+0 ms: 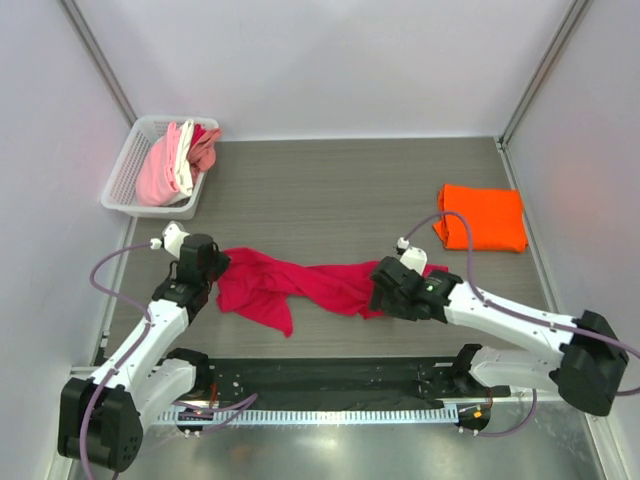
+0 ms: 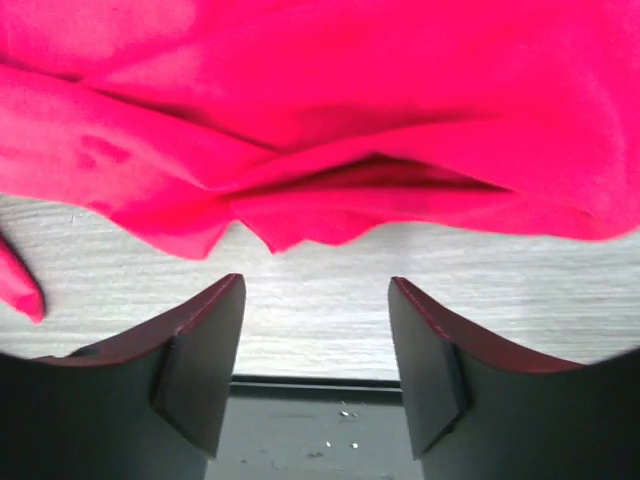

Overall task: Fold and stack the t-shirts
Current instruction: Flatten the tshirt out

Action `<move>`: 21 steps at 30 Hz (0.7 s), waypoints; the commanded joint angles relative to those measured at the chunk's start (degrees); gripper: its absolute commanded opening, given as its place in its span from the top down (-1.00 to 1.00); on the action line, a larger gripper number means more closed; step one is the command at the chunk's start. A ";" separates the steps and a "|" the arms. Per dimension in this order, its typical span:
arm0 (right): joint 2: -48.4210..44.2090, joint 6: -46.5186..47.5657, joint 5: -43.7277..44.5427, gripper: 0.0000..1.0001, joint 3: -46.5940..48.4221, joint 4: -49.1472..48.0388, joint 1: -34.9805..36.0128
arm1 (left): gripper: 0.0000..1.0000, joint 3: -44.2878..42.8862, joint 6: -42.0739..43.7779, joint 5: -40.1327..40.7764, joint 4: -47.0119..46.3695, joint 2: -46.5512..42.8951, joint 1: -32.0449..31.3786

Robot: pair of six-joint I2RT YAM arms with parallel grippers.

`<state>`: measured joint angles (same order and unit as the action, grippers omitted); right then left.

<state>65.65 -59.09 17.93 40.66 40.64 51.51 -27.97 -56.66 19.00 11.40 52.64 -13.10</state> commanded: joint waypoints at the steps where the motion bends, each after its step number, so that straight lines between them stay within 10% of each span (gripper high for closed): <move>1: -4.73 -2.08 0.36 -0.28 -3.04 2.34 0.00 | 1.00 -1.48 0.24 1.74 -0.50 -0.70 -0.17; 7: -1.24 -0.68 1.66 0.11 -3.84 -0.12 0.00 | 1.00 -1.39 0.06 0.95 -0.41 -1.05 -0.26; 21: 9.50 0.38 2.80 -0.02 -1.38 -9.70 0.09 | 1.00 -1.13 0.24 0.77 -0.50 -1.84 -0.17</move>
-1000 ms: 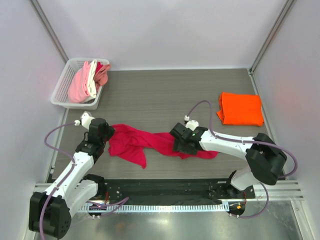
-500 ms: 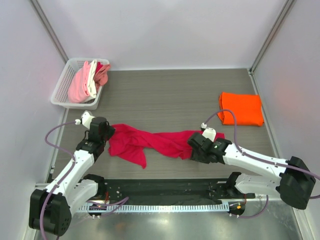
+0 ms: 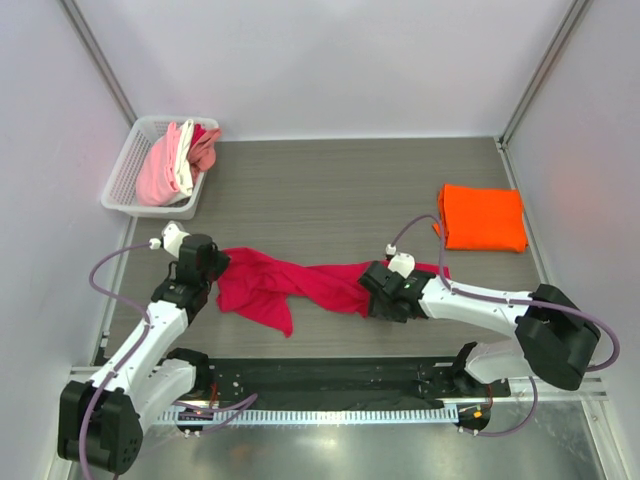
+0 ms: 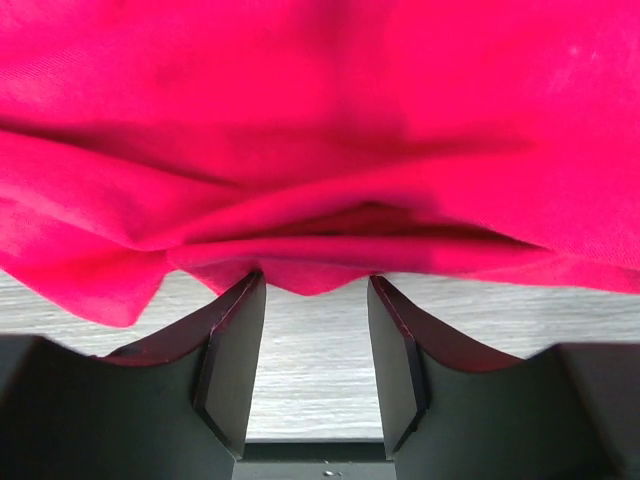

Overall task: Fold and stack the t-shirts
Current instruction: Flatten the tshirt out

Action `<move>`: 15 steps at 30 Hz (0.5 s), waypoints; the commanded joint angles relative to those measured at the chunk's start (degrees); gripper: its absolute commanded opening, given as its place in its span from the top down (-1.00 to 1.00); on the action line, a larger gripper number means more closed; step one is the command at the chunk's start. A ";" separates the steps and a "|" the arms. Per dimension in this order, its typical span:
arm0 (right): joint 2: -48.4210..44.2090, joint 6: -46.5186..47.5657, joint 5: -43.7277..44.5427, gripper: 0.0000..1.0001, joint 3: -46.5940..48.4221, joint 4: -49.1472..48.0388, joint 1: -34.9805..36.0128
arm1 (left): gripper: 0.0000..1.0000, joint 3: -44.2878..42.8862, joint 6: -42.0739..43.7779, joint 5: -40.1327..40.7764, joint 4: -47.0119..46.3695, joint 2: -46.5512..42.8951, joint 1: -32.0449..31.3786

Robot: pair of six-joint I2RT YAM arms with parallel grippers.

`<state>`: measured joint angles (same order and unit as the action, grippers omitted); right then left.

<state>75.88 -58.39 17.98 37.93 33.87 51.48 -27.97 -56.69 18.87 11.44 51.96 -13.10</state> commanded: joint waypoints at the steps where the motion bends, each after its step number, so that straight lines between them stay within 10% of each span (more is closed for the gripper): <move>1: -0.90 -0.67 3.29 -0.03 1.18 -2.93 0.02 | 1.00 -1.13 0.17 0.73 -0.63 -1.16 -0.17; 5: -0.47 -0.41 5.14 0.06 1.09 -2.84 -0.42 | 1.00 -1.21 0.00 0.29 -0.54 -0.99 -0.17; 11: -2.30 -1.90 2.25 0.97 -1.80 -2.49 -0.77 | 1.00 -1.13 0.17 0.11 -0.72 -0.72 -0.17; 15: -8.45 -3.48 -3.73 0.98 -5.58 -0.48 -0.68 | 1.00 -1.21 0.08 0.11 -0.63 -0.90 -0.08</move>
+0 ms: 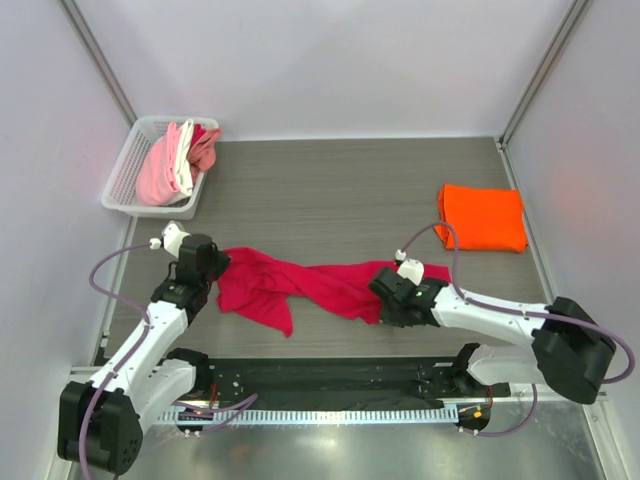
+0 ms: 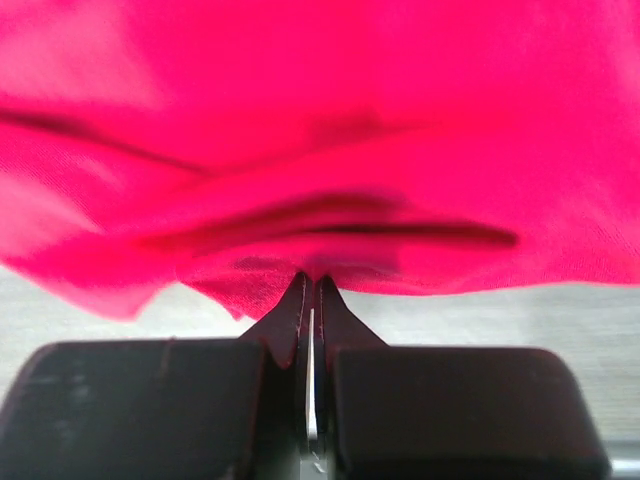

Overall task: Fold and stack the t-shirts
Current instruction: Flatten the tshirt out

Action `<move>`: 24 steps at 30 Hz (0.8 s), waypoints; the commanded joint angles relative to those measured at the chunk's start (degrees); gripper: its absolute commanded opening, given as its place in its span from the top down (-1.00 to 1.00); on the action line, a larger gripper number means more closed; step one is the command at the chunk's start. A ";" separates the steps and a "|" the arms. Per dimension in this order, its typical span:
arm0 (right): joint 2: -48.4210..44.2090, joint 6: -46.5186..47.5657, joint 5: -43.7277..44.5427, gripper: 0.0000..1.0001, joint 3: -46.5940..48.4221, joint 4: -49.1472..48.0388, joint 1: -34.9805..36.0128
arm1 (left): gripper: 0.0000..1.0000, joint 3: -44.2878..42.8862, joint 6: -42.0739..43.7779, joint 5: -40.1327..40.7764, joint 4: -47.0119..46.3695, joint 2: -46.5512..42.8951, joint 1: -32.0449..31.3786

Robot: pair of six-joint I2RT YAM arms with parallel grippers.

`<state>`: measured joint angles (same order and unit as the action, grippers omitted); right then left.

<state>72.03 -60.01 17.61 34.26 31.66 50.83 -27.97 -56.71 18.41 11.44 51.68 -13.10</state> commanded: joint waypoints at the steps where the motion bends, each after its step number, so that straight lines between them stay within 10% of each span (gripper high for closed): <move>1: -6.18 -1.95 -4.24 0.98 -2.79 4.00 0.06 | 1.00 -1.13 0.19 0.48 -0.63 -0.96 -0.17; 9: -9.55 1.64 -9.78 0.95 -1.83 16.32 1.81 | 1.00 -0.86 0.11 0.39 -0.89 -1.50 -0.17; 15: -9.01 1.21 -6.54 0.15 1.95 19.14 3.40 | 1.00 -1.04 0.37 0.22 -0.81 -0.71 -0.26; 24: -9.28 0.60 -8.02 0.03 2.65 15.10 4.45 | 1.00 -1.04 0.54 0.13 -0.98 -0.79 -0.26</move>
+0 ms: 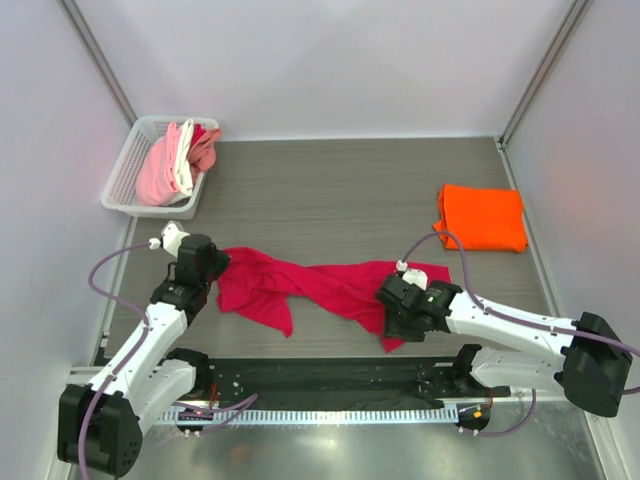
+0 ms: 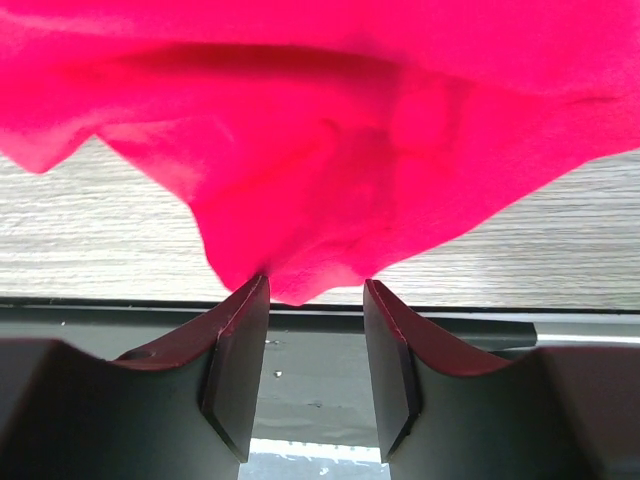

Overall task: Fold and stack the t-shirts
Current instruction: Flatten the tshirt out

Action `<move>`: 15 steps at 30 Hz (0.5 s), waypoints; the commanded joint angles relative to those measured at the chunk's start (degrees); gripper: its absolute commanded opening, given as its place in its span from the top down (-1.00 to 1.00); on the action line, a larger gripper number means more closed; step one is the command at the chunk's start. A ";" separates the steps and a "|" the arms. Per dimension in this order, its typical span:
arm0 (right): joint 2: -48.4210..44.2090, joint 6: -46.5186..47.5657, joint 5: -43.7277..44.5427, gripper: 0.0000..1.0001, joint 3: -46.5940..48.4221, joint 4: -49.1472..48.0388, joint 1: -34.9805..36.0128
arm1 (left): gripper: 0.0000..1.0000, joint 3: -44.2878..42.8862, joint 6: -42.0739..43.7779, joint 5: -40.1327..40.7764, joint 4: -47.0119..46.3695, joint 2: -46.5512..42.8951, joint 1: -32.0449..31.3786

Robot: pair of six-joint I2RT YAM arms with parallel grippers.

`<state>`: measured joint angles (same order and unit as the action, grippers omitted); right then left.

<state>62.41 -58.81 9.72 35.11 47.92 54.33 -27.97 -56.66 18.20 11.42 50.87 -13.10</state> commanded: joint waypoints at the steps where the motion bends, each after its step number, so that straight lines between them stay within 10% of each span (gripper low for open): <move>1: 0.43 -0.78 -0.66 0.03 1.45 -1.69 1.39 | 0.99 -1.04 0.50 0.44 -0.87 0.02 -0.17; 15: 2.98 -6.06 1.09 0.02 -2.68 -0.99 6.41 | 1.00 -1.04 0.50 0.17 -1.05 0.19 -0.26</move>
<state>64.86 -63.02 9.34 33.43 47.07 60.31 -27.97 -56.62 17.96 11.42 50.89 -13.10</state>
